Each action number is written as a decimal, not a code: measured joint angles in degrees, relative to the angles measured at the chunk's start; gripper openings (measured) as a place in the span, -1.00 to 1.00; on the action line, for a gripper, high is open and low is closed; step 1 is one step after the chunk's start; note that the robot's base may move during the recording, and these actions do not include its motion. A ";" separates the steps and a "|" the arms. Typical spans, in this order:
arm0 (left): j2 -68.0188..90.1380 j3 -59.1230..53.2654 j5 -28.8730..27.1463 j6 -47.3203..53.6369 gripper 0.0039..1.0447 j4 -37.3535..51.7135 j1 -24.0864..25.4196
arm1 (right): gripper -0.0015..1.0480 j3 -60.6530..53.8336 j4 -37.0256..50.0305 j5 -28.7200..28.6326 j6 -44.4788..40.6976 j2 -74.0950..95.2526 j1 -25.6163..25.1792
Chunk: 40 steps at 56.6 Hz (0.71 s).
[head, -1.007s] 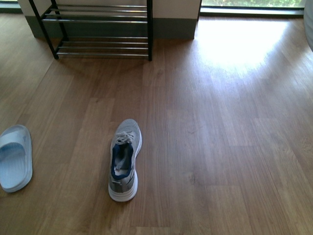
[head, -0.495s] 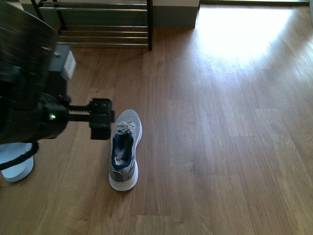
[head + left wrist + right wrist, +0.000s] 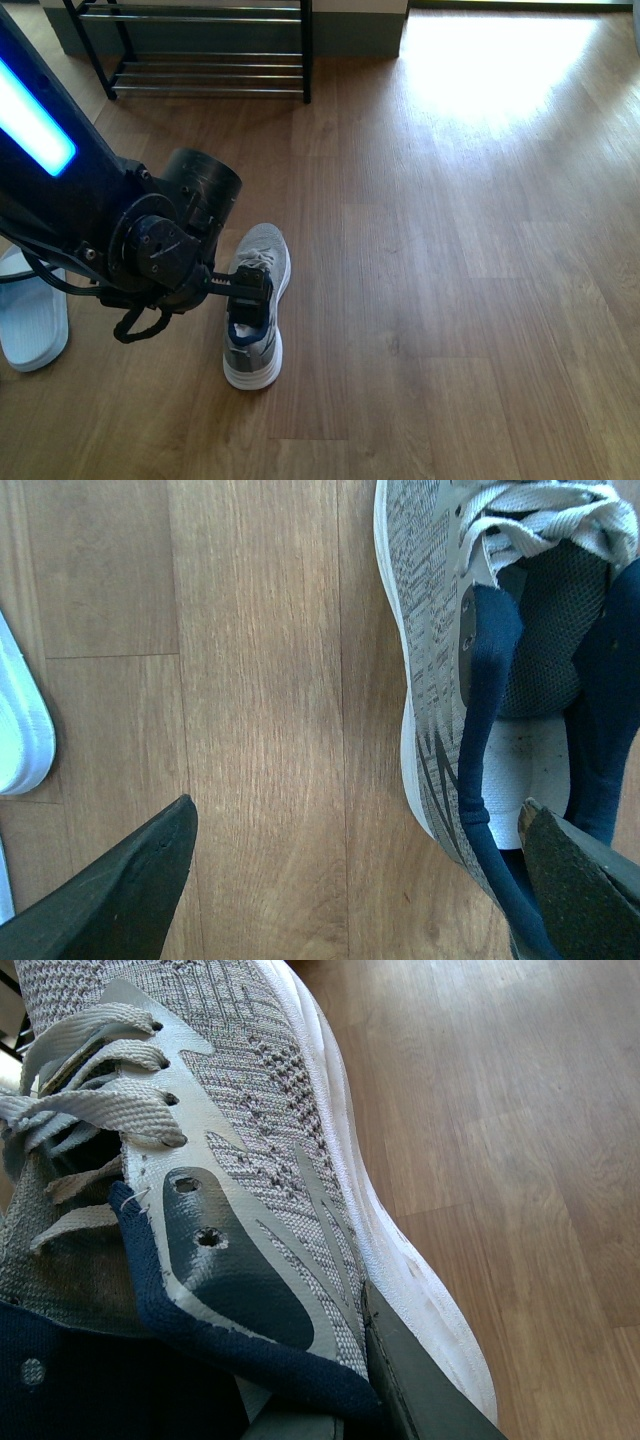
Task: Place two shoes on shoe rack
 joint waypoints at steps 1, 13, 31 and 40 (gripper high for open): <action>0.61 0.46 -0.02 0.13 0.83 -0.11 0.00 | -0.98 0.00 0.00 0.00 0.00 0.00 0.00; 5.44 4.83 -0.44 0.77 0.83 -1.31 0.00 | -0.98 0.00 0.00 0.00 0.00 0.00 0.00; 11.39 11.87 -0.44 1.33 0.83 -2.69 -0.33 | -0.98 0.00 0.00 0.00 0.00 0.00 0.00; 14.03 15.26 -0.42 1.62 0.83 -4.50 -1.22 | -0.98 0.00 0.00 0.00 0.00 0.00 0.00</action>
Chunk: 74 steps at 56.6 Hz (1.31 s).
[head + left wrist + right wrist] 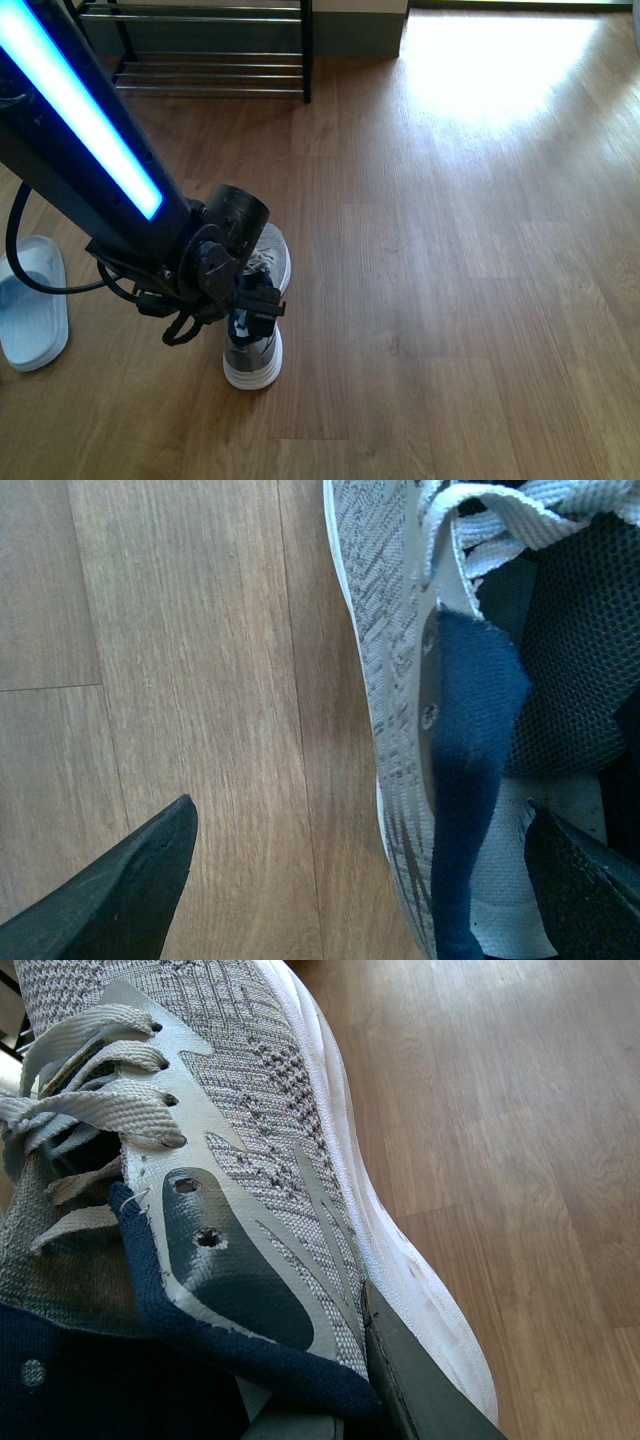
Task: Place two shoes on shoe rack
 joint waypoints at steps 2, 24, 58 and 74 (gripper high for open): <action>0.37 0.48 0.00 0.07 0.83 -0.35 -0.20 | -0.98 0.00 0.00 0.00 0.00 0.00 0.00; 2.03 2.03 -1.29 0.72 -0.09 -1.42 -0.81 | -0.98 0.00 0.00 0.00 0.00 0.00 0.00; -7.45 -12.57 -2.12 -0.61 -0.98 9.55 0.92 | -0.98 0.00 0.00 -0.02 0.00 0.00 0.00; -26.36 -26.62 -3.82 -2.03 -0.98 17.27 2.32 | -0.98 0.00 0.00 0.00 0.00 0.00 0.00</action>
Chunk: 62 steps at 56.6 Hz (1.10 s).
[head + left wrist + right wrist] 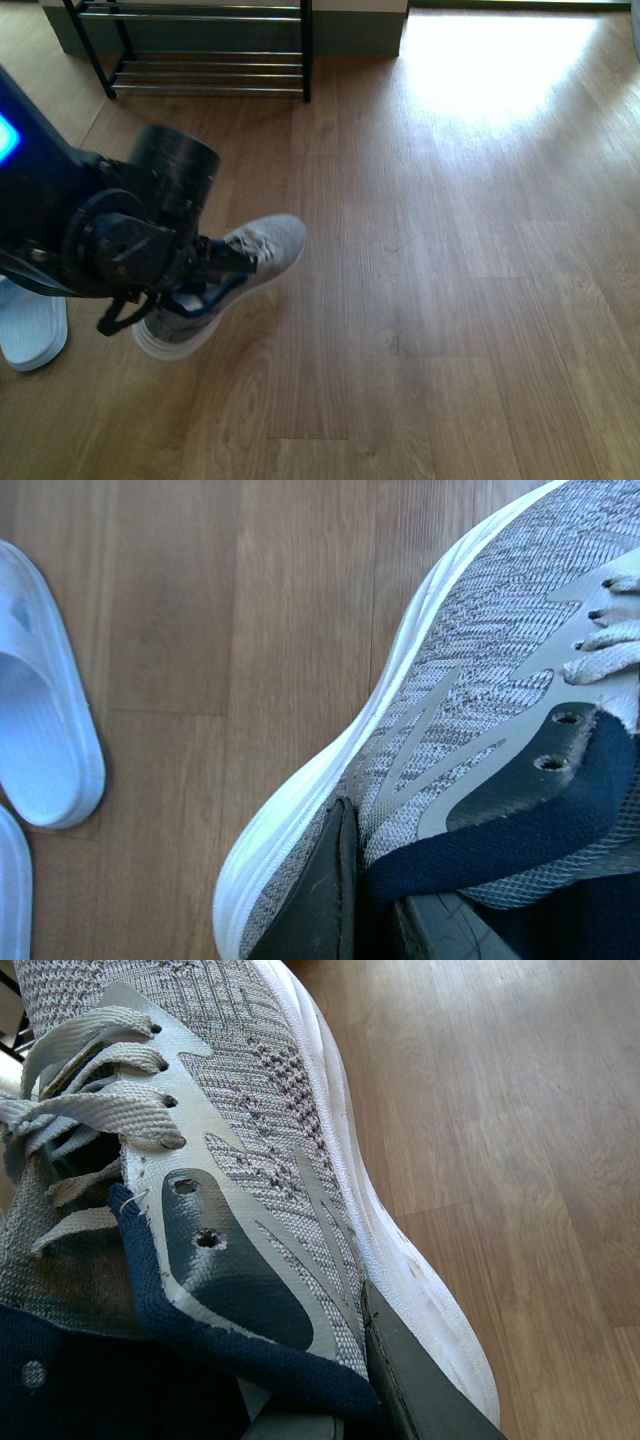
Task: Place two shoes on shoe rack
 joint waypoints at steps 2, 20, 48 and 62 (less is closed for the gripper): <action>-2.75 -2.14 -0.57 0.11 -0.98 1.18 0.00 | -0.98 0.00 0.00 0.00 0.00 0.00 0.00; -32.37 -21.09 -2.97 -0.02 -0.98 2.82 1.38 | -0.98 0.00 0.00 -0.02 0.00 0.00 0.00; -81.70 -30.99 -12.66 0.92 -0.98 -20.22 -2.36 | -0.98 0.00 0.00 0.00 0.00 0.00 0.00; -84.85 -31.43 -12.24 1.38 -0.98 -20.74 -2.91 | -0.98 0.00 0.00 -0.02 0.00 0.00 0.00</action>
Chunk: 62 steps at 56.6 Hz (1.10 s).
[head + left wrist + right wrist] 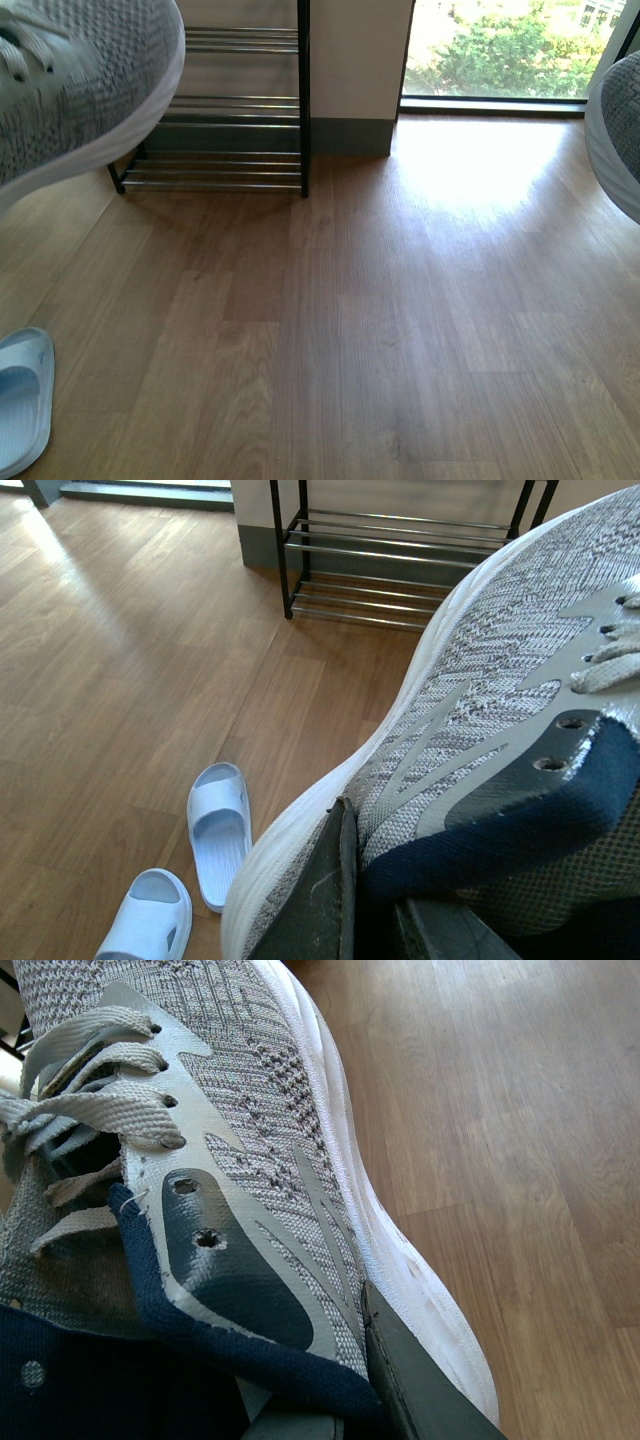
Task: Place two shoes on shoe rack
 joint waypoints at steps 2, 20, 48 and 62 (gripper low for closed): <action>0.00 -0.02 -0.07 0.13 -0.98 0.00 0.00 | -0.98 0.00 0.00 0.02 -0.02 0.00 0.00; 0.00 -0.15 -0.17 0.28 -0.98 0.00 -0.02 | -0.98 0.00 0.00 0.00 -0.02 0.00 0.00; 0.00 -0.15 -0.22 0.28 -0.98 0.00 -0.02 | -0.98 0.00 0.00 -0.11 0.00 0.00 0.00; 0.00 -0.15 -0.11 0.28 -0.98 0.00 -0.04 | -0.98 0.00 0.00 0.02 0.00 0.00 0.00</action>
